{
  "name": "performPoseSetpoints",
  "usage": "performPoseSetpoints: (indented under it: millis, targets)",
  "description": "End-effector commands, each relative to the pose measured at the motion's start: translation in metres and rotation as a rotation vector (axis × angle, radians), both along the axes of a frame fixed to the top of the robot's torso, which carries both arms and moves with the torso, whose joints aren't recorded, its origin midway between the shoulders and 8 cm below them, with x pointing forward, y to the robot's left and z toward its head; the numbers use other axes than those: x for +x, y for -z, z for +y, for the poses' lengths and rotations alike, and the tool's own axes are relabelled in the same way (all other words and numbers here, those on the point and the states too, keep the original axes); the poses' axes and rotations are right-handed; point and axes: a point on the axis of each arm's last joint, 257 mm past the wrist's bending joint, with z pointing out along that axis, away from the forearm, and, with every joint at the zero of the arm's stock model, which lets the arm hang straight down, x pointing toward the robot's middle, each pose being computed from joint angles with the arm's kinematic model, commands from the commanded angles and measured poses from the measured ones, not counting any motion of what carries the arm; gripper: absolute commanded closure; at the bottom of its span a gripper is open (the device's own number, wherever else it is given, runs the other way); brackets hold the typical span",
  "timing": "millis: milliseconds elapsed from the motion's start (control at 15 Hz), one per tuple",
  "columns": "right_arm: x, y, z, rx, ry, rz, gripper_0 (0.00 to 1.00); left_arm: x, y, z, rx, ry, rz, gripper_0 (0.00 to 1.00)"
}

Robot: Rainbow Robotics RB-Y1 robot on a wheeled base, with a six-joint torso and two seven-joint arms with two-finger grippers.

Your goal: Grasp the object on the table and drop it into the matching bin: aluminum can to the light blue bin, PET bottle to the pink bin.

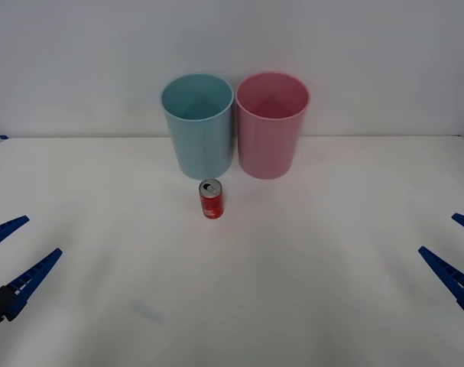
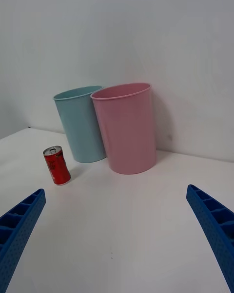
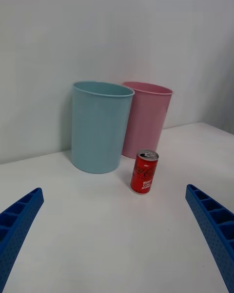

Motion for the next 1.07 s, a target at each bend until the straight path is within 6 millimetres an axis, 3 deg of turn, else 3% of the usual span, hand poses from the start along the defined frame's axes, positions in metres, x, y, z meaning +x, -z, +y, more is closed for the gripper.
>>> performPoseSetpoints:
  millis: [67,467,1067]
  targets:
    - [0.0,0.0,0.0,0.0,0.0,0.0,0.0,0.0,0.0,0.0,0.0,0.0,0.0,0.0]
    - [-0.002,-0.001,0.012,-0.033,-0.032,-0.001,0.0,0.0,0.0,0.0,0.0,0.0,0.0,0.0]
    - [0.031,0.04,0.079,-0.005,-0.173,0.034,0.0,0.0,0.0,0.0,0.0,0.0,0.0,0.0]
